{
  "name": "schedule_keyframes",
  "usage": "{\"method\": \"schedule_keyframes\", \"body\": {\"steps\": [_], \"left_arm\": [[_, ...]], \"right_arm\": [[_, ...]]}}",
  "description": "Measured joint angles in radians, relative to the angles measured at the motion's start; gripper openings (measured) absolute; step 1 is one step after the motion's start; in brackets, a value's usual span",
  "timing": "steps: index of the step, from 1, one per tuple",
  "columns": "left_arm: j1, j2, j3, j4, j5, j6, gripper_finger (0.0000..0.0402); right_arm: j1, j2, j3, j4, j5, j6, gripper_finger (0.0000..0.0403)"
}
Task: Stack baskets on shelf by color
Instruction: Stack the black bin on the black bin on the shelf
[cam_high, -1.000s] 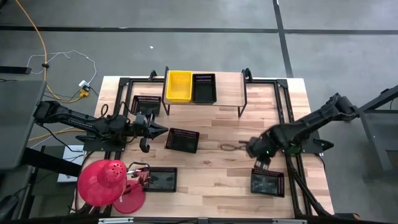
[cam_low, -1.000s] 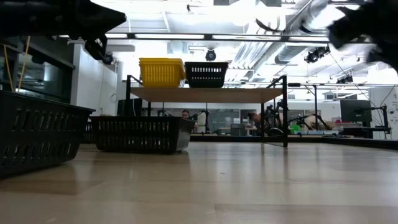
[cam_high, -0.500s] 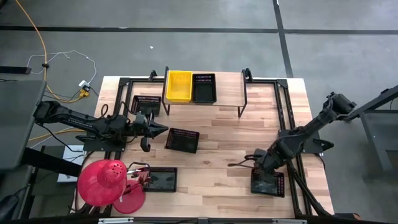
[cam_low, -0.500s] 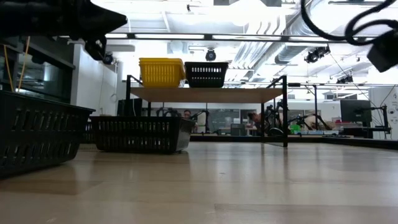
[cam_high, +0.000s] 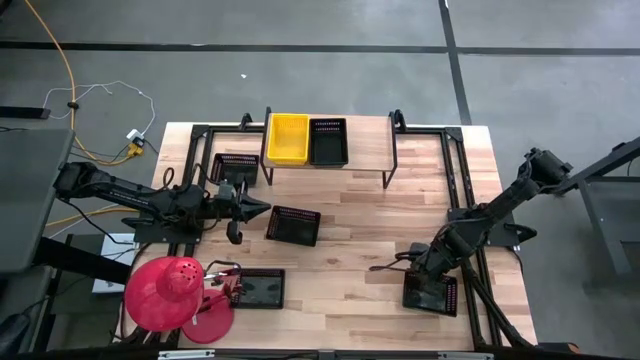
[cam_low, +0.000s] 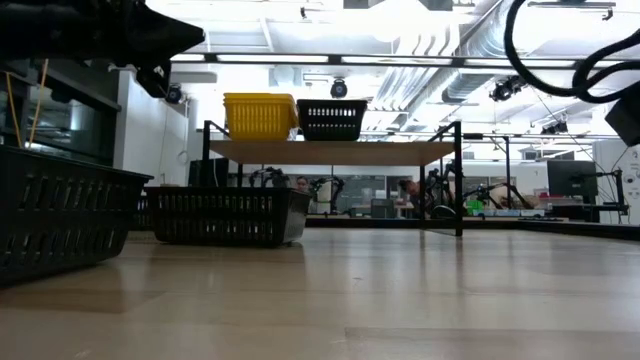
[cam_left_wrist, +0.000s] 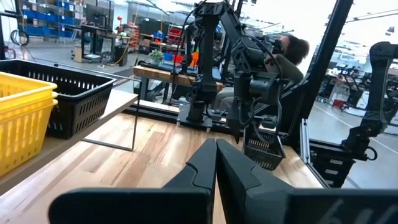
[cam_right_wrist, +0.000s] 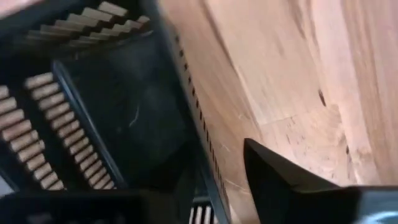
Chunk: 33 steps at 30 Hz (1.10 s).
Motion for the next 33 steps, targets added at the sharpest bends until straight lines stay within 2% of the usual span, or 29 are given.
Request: {"method": "schedule_keyframes", "body": {"steps": [3, 5, 8, 12, 16, 18, 20, 22, 29, 33], "left_arm": [[0.000, 0.000, 0.000, 0.000, 0.000, 0.000, 0.0000], [0.000, 0.000, 0.000, 0.000, 0.000, 0.000, 0.0000], [0.000, 0.000, 0.000, 0.000, 0.000, 0.000, 0.0000], [0.001, 0.000, 0.000, 0.000, 0.000, 0.000, 0.0000], [0.001, 0.000, 0.000, 0.006, 0.000, 0.019, 0.0000], [0.001, 0.000, 0.000, 0.006, 0.000, 0.026, 0.0000], [0.001, 0.000, 0.000, 0.006, 0.000, 0.026, 0.0000], [0.001, 0.000, 0.000, 0.006, 0.000, 0.026, 0.0000], [0.001, 0.000, 0.000, 0.005, 0.000, 0.026, 0.0000], [0.001, 0.000, 0.000, 0.005, 0.000, 0.026, 0.0000]], "right_arm": [[-0.003, 0.000, 0.003, -0.001, -0.010, -0.080, 0.0040], [-0.019, 0.000, 0.019, -0.002, -0.014, -0.127, 0.0011], [-0.061, 0.000, 0.072, -0.019, -0.003, -0.209, 0.0014], [-0.144, 0.000, 0.207, -0.133, 0.024, -0.506, 0.0004], [-0.245, 0.000, 0.428, -0.282, 0.191, -0.924, 0.0001], [-0.304, 0.000, 0.546, -0.317, 0.318, -1.041, 0.0002], [-0.371, 0.000, 0.665, -0.304, 0.441, -1.122, 0.0001], [-0.436, 0.000, 0.769, -0.263, 0.507, -1.251, 0.0001], [-0.602, 0.050, 0.994, -0.076, 0.621, -1.907, 0.0000], [-0.681, 0.144, 1.122, -0.059, 0.641, -2.154, 0.0000]]}}
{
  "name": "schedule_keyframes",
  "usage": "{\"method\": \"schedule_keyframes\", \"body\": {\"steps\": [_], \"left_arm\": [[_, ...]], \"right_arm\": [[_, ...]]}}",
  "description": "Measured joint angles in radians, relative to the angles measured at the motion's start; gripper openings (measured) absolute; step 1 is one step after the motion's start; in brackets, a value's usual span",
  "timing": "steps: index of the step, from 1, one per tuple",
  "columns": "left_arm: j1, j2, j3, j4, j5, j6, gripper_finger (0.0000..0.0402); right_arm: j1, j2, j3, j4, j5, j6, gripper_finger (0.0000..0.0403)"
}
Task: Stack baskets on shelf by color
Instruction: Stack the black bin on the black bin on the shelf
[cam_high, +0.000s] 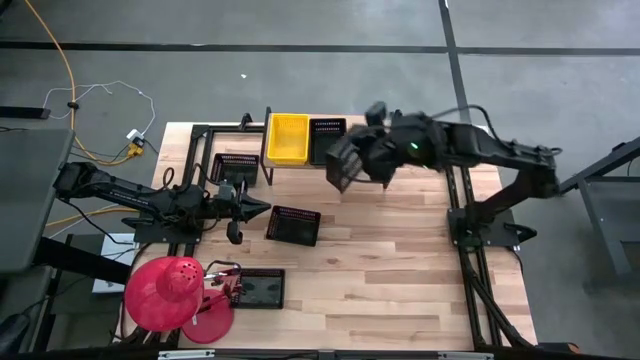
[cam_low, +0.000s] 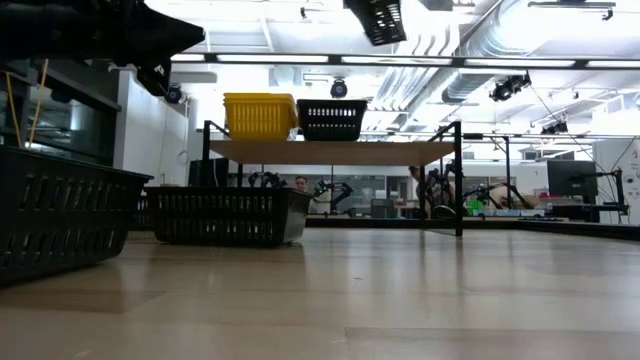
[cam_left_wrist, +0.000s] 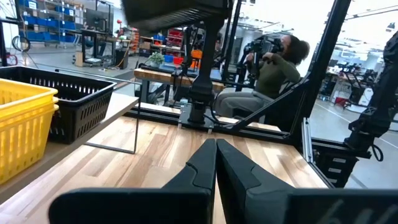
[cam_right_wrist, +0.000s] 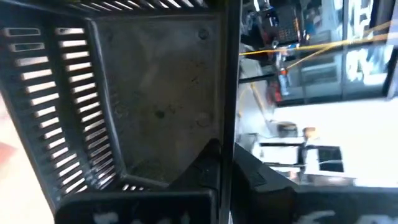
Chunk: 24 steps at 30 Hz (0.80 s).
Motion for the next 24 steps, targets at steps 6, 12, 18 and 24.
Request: {"method": "schedule_keyframes", "body": {"steps": [6, 12, 18, 24], "left_arm": [[-0.001, 0.000, 0.000, -0.005, 0.000, -0.027, 0.0000], [-0.001, 0.000, 0.000, 0.000, 0.000, -0.026, 0.0000], [-0.001, 0.000, 0.000, 0.002, -0.023, -0.027, 0.0000], [-0.001, 0.000, 0.000, 0.002, -0.075, -0.030, 0.0000]], "right_arm": [[-0.103, 0.185, 0.190, -0.045, -0.134, -0.243, 0.0000], [-0.194, 0.356, 0.349, -0.170, -0.156, -0.470, 0.0000], [-0.282, 0.469, 0.492, -0.231, -0.246, -0.645, 0.0000], [-0.360, 0.534, 0.590, -0.327, -0.387, -0.722, 0.0000]]}}
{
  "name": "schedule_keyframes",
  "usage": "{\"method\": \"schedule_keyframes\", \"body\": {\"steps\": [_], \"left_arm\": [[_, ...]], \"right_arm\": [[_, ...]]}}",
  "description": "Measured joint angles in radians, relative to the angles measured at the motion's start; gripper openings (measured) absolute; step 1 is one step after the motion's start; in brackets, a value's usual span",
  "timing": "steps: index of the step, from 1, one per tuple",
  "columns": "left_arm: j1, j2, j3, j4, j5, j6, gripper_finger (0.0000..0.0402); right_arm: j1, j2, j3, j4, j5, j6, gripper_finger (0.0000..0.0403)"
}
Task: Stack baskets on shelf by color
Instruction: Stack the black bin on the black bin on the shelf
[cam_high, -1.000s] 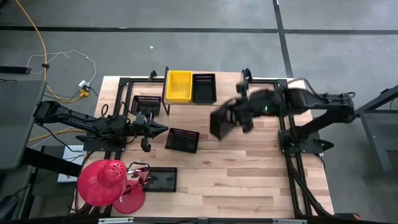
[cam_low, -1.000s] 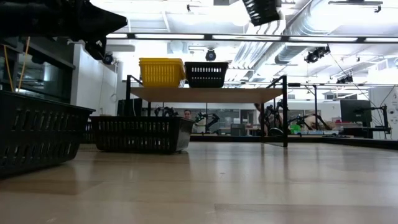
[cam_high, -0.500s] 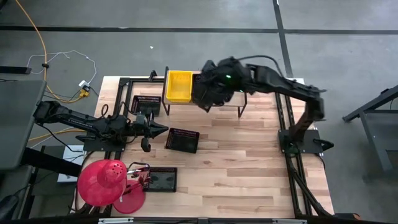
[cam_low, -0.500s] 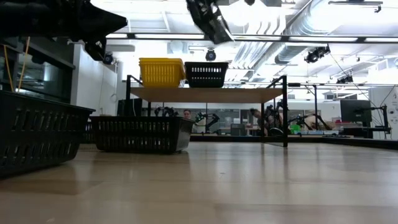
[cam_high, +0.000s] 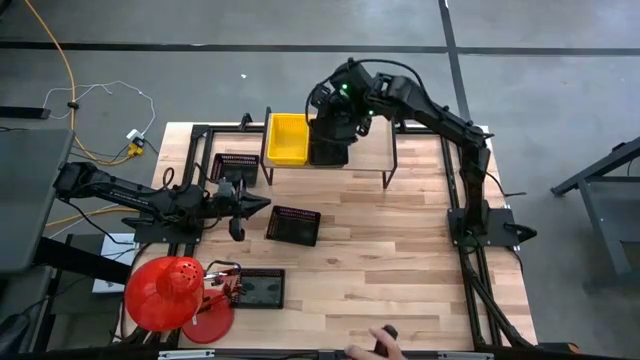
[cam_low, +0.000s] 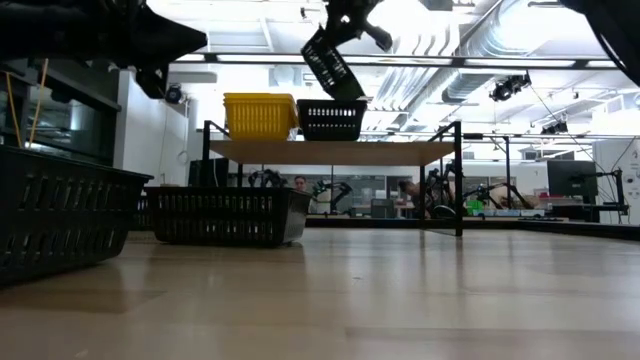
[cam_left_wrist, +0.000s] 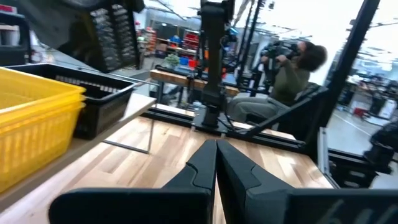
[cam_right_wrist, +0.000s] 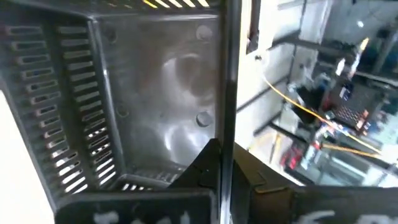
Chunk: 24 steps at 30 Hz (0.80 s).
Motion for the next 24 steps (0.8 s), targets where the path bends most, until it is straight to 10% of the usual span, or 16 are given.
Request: {"method": "schedule_keyframes", "body": {"steps": [24], "left_arm": [[0.000, 0.000, 0.000, 0.003, -0.160, 0.001, 0.0000]], "right_arm": [[-0.094, 0.050, -0.002, -0.151, -0.339, -0.146, 0.0000]]}}
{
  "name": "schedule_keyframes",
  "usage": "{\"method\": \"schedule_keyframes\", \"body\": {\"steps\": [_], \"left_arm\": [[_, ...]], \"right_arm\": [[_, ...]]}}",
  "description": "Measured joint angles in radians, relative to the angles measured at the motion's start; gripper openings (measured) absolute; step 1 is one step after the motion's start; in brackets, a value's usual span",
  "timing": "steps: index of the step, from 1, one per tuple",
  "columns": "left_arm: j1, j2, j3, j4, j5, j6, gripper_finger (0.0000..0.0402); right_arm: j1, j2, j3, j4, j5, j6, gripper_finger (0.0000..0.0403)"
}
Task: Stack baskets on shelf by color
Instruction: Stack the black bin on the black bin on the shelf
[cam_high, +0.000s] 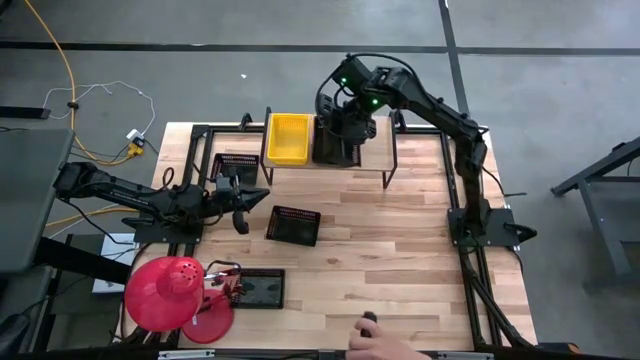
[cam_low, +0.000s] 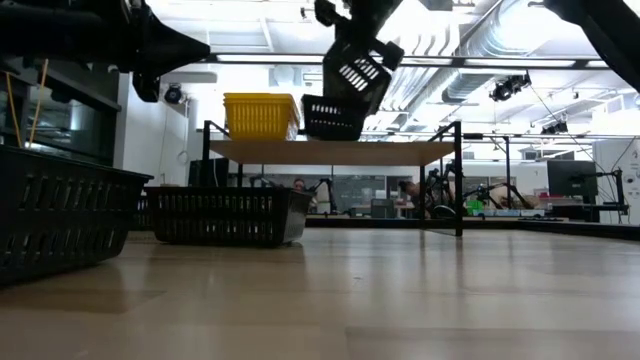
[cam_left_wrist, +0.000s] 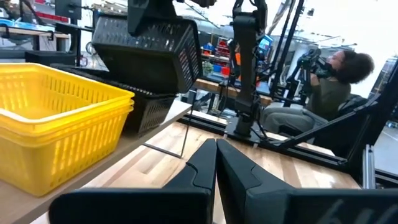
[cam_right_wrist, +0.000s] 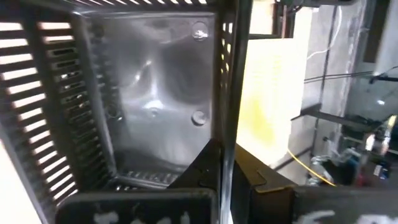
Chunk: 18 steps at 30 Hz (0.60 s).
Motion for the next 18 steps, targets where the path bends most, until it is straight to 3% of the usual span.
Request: {"method": "schedule_keyframes", "body": {"steps": [9, 18], "left_arm": [[0.001, 0.000, 0.000, -0.002, -0.046, 0.002, 0.0000], [0.002, 0.000, 0.000, -0.002, -0.054, 0.003, 0.0000]], "right_arm": [[-0.009, 0.049, 0.000, -0.018, -0.020, 0.011, 0.0000], [-0.013, 0.058, 0.000, 0.038, 0.057, 0.054, 0.0000]]}}
